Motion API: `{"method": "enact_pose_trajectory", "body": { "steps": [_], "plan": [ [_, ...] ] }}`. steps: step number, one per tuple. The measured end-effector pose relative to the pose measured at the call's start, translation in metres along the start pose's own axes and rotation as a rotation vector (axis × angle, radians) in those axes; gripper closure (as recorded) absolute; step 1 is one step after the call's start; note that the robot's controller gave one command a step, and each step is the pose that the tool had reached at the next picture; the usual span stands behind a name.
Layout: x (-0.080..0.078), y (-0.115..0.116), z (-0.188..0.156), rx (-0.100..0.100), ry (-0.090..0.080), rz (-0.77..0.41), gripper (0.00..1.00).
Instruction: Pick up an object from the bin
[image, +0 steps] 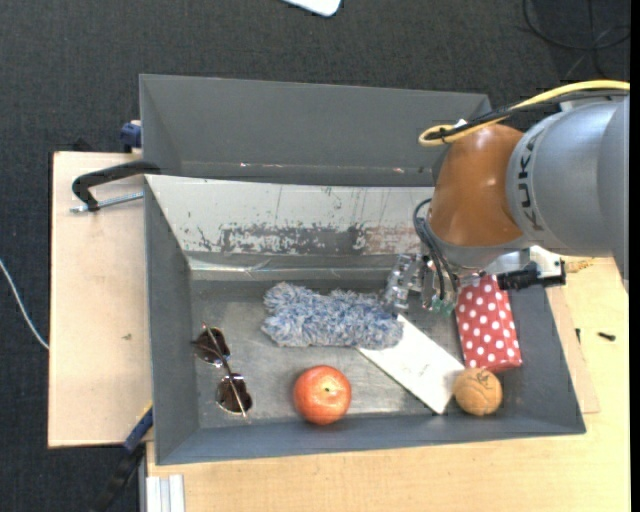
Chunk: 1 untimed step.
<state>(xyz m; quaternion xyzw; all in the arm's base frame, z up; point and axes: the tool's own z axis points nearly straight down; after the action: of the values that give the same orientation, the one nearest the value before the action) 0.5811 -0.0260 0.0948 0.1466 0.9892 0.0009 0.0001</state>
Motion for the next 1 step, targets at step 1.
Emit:
{"method": "enact_pose_trajectory", "body": {
  "steps": [1],
  "plan": [
    [-0.0006, 0.0000, -0.0025, 0.000, -0.003, -0.001, 1.00]
  ]
}}
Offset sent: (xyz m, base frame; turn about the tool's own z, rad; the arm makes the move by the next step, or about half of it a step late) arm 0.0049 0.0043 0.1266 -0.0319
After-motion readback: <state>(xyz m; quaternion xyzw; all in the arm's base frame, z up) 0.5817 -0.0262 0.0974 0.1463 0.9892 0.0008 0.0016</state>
